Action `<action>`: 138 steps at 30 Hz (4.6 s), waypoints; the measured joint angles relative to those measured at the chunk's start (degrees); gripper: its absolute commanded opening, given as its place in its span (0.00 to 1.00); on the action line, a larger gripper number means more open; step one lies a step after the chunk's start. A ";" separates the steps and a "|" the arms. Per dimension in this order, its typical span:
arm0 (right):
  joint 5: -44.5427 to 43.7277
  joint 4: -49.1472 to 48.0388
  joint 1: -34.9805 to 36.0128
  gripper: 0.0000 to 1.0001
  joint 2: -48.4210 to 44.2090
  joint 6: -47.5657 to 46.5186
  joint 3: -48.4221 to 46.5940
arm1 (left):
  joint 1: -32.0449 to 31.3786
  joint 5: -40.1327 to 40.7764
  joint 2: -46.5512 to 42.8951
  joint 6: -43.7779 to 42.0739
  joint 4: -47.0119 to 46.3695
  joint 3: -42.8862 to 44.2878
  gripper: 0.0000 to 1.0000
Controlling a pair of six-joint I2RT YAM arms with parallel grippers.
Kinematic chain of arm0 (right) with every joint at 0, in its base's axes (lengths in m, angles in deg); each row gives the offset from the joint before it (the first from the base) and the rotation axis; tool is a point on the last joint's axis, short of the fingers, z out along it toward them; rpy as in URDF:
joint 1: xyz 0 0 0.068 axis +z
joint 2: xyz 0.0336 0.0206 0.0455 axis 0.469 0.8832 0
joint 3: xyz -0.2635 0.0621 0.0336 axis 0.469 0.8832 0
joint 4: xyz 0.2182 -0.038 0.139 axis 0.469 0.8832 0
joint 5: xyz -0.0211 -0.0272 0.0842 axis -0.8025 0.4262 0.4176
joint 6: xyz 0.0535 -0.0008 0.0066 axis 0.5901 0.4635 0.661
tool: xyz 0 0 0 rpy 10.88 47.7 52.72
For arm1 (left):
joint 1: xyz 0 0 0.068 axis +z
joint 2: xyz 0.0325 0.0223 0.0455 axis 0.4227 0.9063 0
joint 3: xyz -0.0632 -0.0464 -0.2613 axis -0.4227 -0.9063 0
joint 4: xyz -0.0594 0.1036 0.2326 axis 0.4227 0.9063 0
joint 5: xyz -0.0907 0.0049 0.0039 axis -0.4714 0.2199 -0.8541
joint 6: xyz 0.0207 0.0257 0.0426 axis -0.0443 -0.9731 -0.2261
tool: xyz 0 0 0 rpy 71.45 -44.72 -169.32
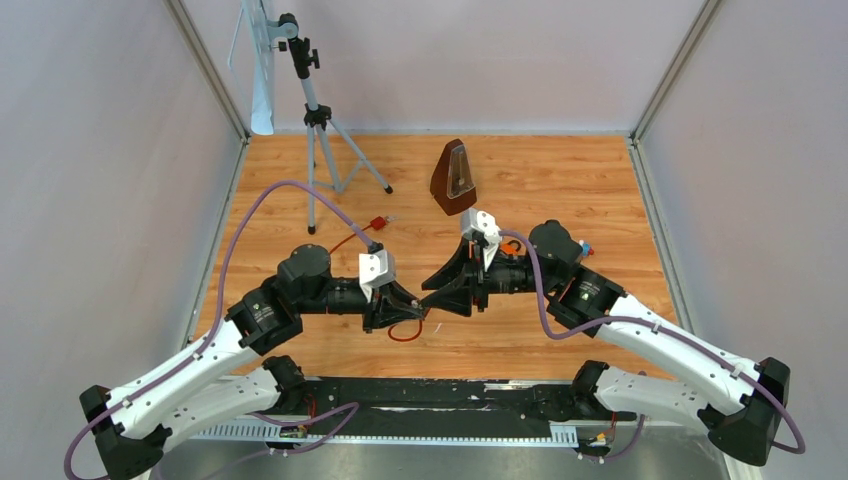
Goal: Lock with the key
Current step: Remove the key from the lock, then place the lock at the center of the board.
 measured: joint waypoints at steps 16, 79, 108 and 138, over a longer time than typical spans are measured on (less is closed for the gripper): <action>7.58 0.55 0.68 0.09 4.44 -5.05 -0.42 | 0.00 -2.34 0.20 -0.87 0.74 0.24 0.00; -21.35 -14.34 -1.75 0.00 -10.14 5.77 8.61 | -0.33 3.96 8.79 -0.81 7.10 4.15 0.00; -54.18 44.59 -24.70 0.00 -26.01 40.52 12.35 | -8.37 39.32 75.36 55.56 -80.67 5.42 0.00; -55.80 50.51 -24.70 0.03 -28.02 44.15 11.67 | -22.12 72.57 73.85 71.04 -35.08 19.23 0.93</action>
